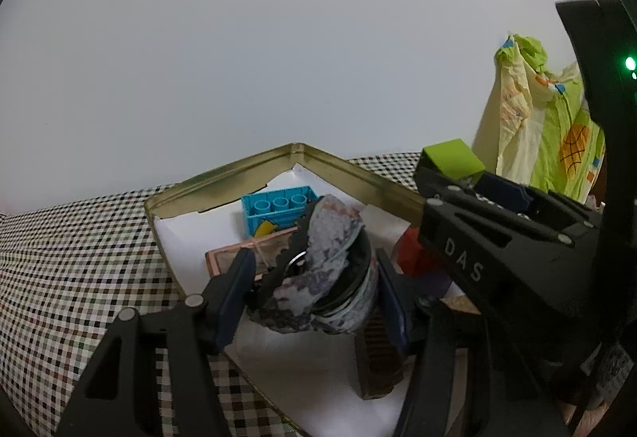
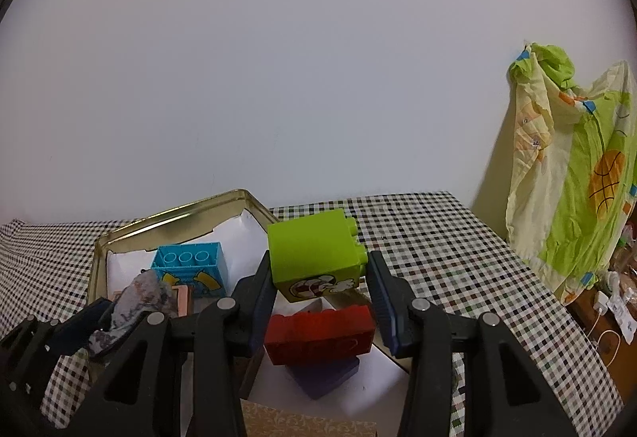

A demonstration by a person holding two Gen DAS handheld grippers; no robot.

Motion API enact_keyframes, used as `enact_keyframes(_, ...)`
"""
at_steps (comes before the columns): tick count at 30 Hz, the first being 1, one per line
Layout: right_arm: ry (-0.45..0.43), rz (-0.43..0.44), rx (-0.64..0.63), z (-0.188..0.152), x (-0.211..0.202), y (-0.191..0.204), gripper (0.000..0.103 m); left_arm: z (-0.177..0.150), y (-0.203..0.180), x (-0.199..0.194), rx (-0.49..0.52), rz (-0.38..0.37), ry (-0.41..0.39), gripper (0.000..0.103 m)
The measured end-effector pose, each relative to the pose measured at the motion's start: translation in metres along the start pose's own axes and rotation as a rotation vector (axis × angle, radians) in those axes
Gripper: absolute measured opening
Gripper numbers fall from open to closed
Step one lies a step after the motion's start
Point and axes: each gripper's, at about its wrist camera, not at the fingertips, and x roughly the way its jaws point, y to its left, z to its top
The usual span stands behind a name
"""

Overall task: Organize rigid objects
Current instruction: 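Lower the pouch and green block into the tray beside the red brick, then open both tools to release the pouch and green block in the tray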

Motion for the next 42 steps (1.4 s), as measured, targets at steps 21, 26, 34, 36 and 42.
enact_keyframes(21,0.078,0.033,0.017,-0.001,0.012,0.004,0.048,0.001,-0.005,0.012,0.017,0.019,0.045,0.058)
enact_keyframes(26,0.077,0.046,0.010,-0.001,0.013,0.004,0.048,0.001,-0.003,0.012,0.013,0.013,0.043,0.058)
enact_keyframes(34,0.089,0.080,0.001,-0.001,0.016,0.005,0.048,0.001,-0.002,0.013,0.009,0.023,0.045,0.058)
enact_keyframes(36,0.079,0.083,-0.001,-0.001,0.015,0.005,0.048,0.001,-0.003,0.014,0.011,0.029,0.046,0.058)
enact_keyframes(42,0.066,0.089,-0.004,-0.001,0.013,0.006,0.048,0.001,-0.003,0.015,0.005,0.030,0.047,0.058)
